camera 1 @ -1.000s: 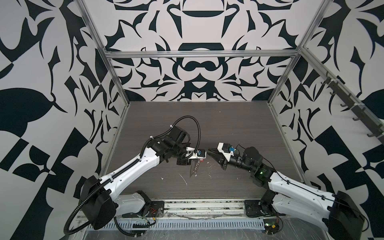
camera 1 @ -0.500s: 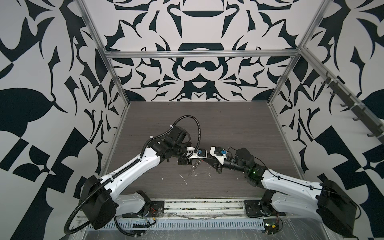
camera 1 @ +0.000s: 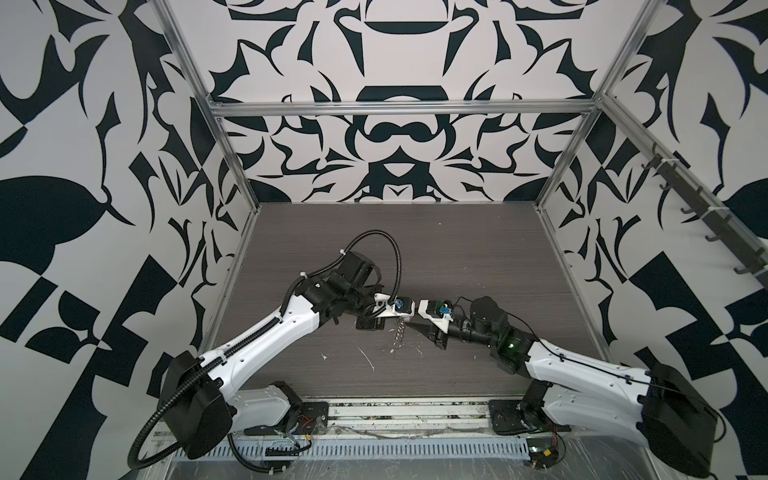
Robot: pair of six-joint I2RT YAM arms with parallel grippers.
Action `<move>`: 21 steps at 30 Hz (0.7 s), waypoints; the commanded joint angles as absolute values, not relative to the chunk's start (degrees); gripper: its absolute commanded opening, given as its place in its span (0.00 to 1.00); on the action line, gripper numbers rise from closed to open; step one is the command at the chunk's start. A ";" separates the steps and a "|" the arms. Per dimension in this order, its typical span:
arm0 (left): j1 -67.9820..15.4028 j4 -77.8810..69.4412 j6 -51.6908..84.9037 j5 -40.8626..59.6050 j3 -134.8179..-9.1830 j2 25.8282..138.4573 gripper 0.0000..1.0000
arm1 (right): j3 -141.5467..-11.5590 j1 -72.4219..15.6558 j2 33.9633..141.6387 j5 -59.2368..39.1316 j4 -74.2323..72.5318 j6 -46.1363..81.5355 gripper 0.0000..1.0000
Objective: Remove the keys from the keyring
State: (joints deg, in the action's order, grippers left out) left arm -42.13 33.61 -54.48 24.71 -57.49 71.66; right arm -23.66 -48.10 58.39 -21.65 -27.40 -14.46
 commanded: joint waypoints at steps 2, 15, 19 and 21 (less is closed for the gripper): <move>-42.27 32.95 -55.10 26.86 -56.85 70.36 0.00 | -26.20 -48.38 55.09 -18.56 -24.47 -17.80 0.46; -42.28 32.54 -55.95 27.11 -56.70 69.20 0.00 | -25.81 -47.85 60.93 -19.65 -28.67 -19.22 0.46; -42.28 31.45 -56.86 27.03 -55.77 68.29 0.00 | -26.76 -47.12 61.66 -20.72 -28.57 -20.19 0.43; -42.28 30.79 -57.34 26.99 -55.21 67.78 0.00 | -27.21 -46.89 61.56 -20.80 -28.16 -20.88 0.40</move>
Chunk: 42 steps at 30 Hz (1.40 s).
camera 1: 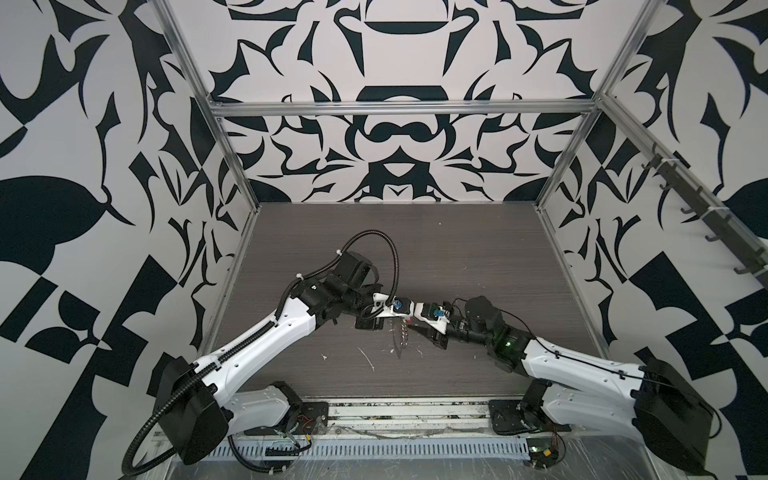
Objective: Remove the keys from the keyring
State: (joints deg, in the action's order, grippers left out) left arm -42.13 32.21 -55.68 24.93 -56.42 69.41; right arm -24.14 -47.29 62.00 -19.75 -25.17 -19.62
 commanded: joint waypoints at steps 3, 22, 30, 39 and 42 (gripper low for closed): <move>-42.28 29.46 -58.42 26.70 -54.36 66.94 0.00 | -28.16 -46.58 61.44 -21.22 -26.65 -22.17 0.36; -42.28 26.29 -60.39 26.46 -52.73 64.78 0.00 | -32.25 -46.05 61.87 -23.83 -20.80 -24.61 0.37; -42.28 24.76 -60.99 26.24 -51.86 64.16 0.00 | -33.48 -46.05 62.43 -25.53 -20.07 -24.76 0.37; -42.26 24.52 -61.15 26.12 -51.48 63.14 0.00 | -34.84 -46.05 62.67 -25.44 -17.08 -27.31 0.21; -42.28 24.53 -61.17 26.02 -51.42 62.90 0.00 | -34.98 -46.05 62.33 -25.40 -15.99 -27.98 0.17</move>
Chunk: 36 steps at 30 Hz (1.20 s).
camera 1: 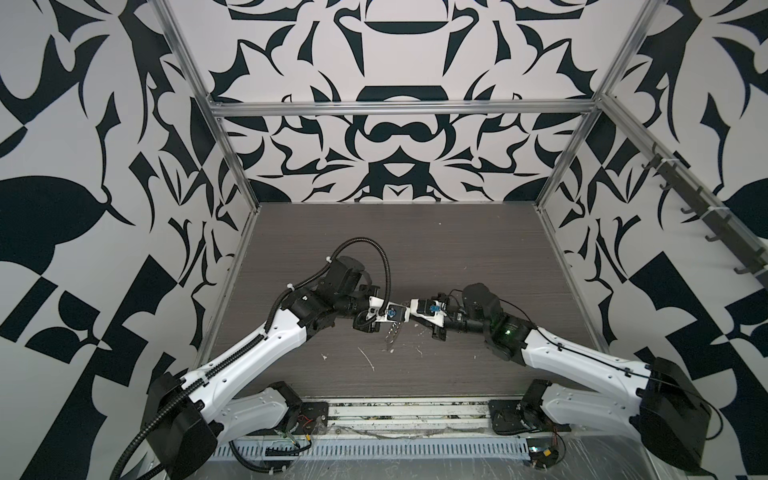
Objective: Remove the keys from the keyring
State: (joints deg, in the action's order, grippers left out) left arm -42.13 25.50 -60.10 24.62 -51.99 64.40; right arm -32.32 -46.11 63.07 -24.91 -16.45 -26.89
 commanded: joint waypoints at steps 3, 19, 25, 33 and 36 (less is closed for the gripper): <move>-42.28 24.52 -61.17 25.92 -51.33 62.78 0.00 | -35.24 -46.05 62.01 -25.63 -15.15 -28.04 0.08; -42.27 21.88 -59.68 24.80 -50.52 62.48 0.00 | -39.16 -45.70 57.67 -20.39 -3.39 -32.61 0.00; -42.28 16.82 -59.33 24.37 -48.25 60.07 0.00 | -39.57 -45.61 57.21 -18.64 -3.11 -29.89 0.21; -42.28 14.67 -59.65 23.52 -47.02 58.51 0.00 | -39.10 -44.91 53.48 -18.49 -7.30 -28.11 0.34; -42.30 14.86 -59.60 24.03 -47.11 58.88 0.00 | -39.87 -44.91 55.40 -20.00 -8.98 -27.34 0.31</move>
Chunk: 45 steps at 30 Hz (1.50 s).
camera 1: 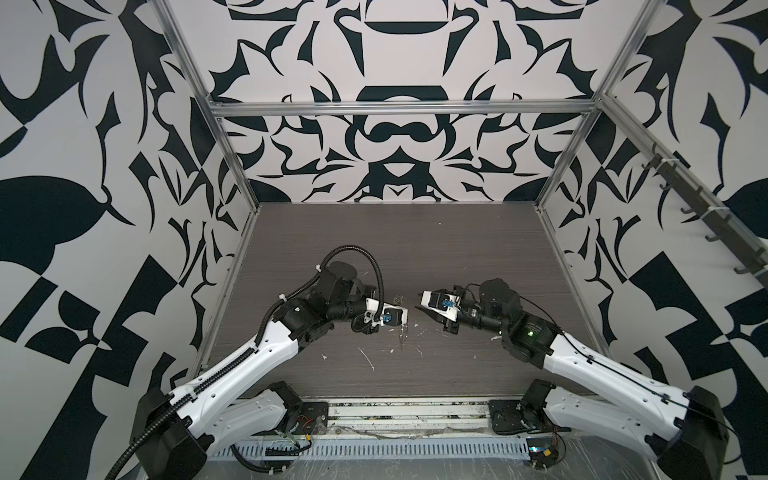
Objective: Remove the keys from the keyring
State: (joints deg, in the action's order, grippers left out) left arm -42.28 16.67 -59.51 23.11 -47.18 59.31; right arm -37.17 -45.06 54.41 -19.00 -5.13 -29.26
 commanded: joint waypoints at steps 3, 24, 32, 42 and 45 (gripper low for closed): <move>-42.32 15.07 -59.48 23.99 -47.21 59.09 0.00 | -39.86 -44.91 57.29 -20.76 -11.04 -27.34 0.30; -42.28 16.43 -58.16 23.57 -48.34 60.32 0.00 | -40.36 -46.01 60.05 -25.58 -10.90 -26.73 0.25; -42.28 16.39 -57.78 24.01 -48.43 60.43 0.00 | -40.59 -46.76 61.32 -25.05 -10.59 -27.81 0.22; -42.27 16.22 -57.27 24.07 -48.25 59.76 0.00 | -41.65 -47.01 62.93 -25.02 -10.39 -28.64 0.14; -42.28 16.17 -56.90 23.52 -47.99 59.63 0.00 | -41.32 -47.06 62.19 -25.05 -10.11 -28.59 0.20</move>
